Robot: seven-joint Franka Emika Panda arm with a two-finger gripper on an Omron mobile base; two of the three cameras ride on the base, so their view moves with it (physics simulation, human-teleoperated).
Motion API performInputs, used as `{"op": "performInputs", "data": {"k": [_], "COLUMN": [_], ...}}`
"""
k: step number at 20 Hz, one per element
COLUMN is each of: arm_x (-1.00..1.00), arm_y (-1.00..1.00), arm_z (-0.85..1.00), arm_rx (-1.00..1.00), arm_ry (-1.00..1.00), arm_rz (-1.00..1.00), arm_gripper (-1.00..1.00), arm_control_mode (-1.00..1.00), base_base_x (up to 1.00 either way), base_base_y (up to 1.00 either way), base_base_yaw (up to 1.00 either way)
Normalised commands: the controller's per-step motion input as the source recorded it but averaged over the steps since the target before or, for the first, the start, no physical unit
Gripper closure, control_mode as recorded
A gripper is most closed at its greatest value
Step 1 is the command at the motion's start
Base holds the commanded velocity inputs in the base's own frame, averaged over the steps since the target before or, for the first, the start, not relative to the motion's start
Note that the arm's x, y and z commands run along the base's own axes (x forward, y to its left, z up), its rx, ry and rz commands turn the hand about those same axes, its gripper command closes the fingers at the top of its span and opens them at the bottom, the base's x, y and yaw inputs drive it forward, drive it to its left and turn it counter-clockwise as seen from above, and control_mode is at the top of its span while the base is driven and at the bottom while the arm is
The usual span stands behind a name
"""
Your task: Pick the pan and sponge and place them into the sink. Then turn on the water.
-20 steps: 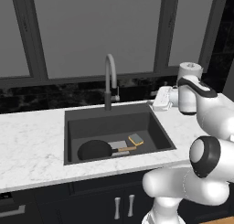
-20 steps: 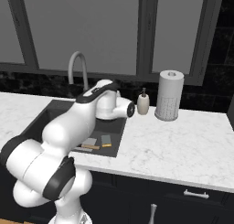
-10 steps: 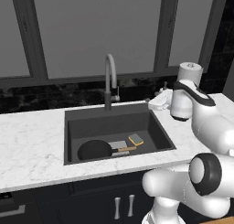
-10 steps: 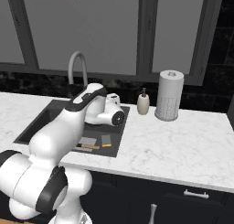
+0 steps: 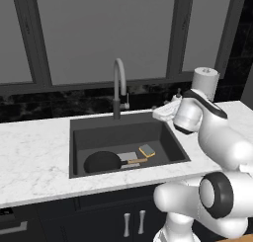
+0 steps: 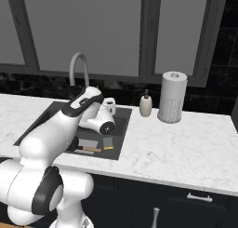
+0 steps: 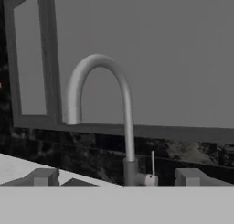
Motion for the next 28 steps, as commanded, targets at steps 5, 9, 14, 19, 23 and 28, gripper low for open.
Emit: {"op": "performInputs", "data": {"k": [5, 9, 14, 19, 23, 28], "arm_x": [0.00, 0.03, 0.09, 0.05, 0.01, -0.02], "arm_y": [0.00, 0.08, 0.19, 0.25, 0.08, -0.01], "arm_z": [-0.11, -0.16, -0.05, 0.00, 0.11, 0.14], "arm_rx": [0.02, 0.00, 0.00, 0.00, 0.00, 0.00], "arm_ry": [-0.13, -0.15, -0.05, 0.00, 0.00, 0.00], "arm_rz": [0.02, 0.00, 0.00, -0.03, -0.03, 0.00], "arm_gripper": [-1.00, -1.00, -1.00, -1.00, -1.00, -1.00], "arm_control_mode": [-1.00, -1.00, -1.00, -1.00, -1.00, -1.00], "base_base_x": [0.00, 0.00, 0.00, 0.00, 0.00, 0.00], "base_base_y": [0.00, 0.00, 0.00, 0.00, 0.00, 0.00], "base_base_yaw": [0.00, 0.00, 0.00, 0.00, 0.00, 0.00]}}
